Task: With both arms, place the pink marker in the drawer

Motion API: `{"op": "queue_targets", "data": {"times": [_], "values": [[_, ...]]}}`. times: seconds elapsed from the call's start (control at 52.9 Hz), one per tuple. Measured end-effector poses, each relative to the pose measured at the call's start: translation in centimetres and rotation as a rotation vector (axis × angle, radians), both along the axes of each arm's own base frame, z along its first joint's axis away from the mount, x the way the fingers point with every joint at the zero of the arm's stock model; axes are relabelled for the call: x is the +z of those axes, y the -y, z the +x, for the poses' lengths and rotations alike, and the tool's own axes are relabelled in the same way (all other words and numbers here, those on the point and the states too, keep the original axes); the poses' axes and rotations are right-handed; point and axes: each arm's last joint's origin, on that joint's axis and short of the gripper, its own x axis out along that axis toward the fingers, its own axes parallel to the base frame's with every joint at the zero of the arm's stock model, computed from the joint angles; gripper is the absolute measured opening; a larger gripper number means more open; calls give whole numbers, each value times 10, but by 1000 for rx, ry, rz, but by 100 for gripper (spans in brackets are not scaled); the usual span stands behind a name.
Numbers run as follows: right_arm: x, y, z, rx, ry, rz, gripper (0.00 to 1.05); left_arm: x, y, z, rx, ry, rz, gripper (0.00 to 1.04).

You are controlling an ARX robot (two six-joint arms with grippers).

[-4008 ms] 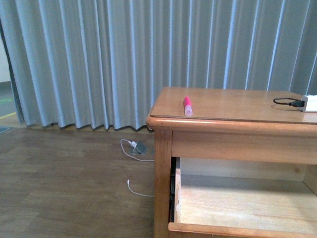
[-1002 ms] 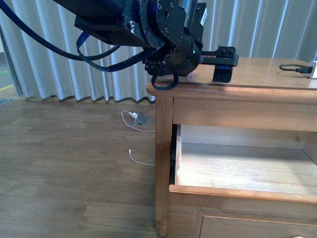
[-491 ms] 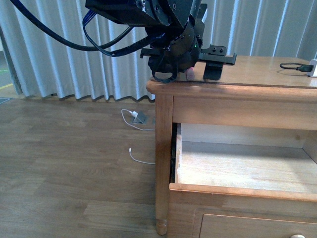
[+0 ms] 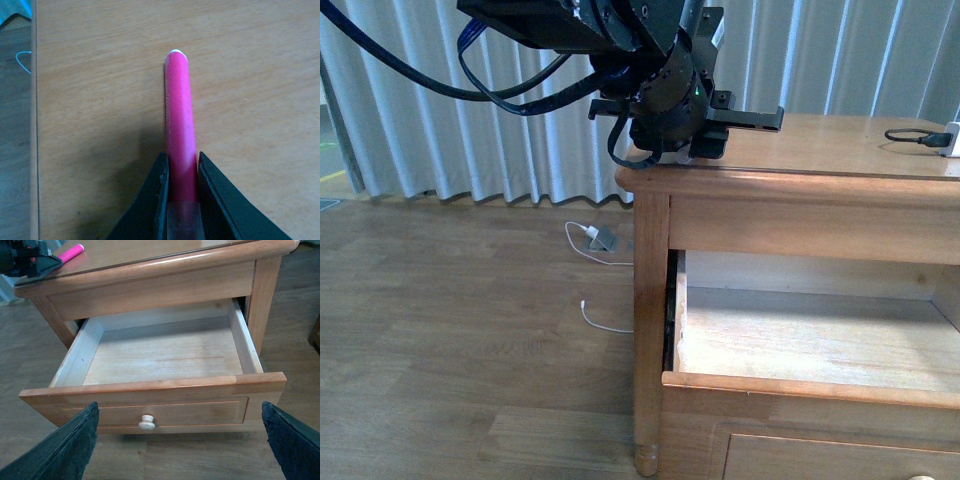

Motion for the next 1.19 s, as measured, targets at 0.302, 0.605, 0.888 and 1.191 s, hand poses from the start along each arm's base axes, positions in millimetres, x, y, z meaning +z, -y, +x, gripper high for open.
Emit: {"op": "queue_targets", "data": {"times": [0.302, 0.605, 0.888, 1.191], "values": [[0, 0, 0, 0, 0, 0, 96, -1, -12, -46, -183, 13, -8, 15], [0, 0, 0, 0, 0, 0, 96, -17, -14, -111, -406, -3, 58, 14], [0, 0, 0, 0, 0, 0, 96, -65, 13, -101, -412, -80, 120, 14], [0, 0, 0, 0, 0, 0, 96, -103, 42, -74, -406, -160, 137, 14]]}}
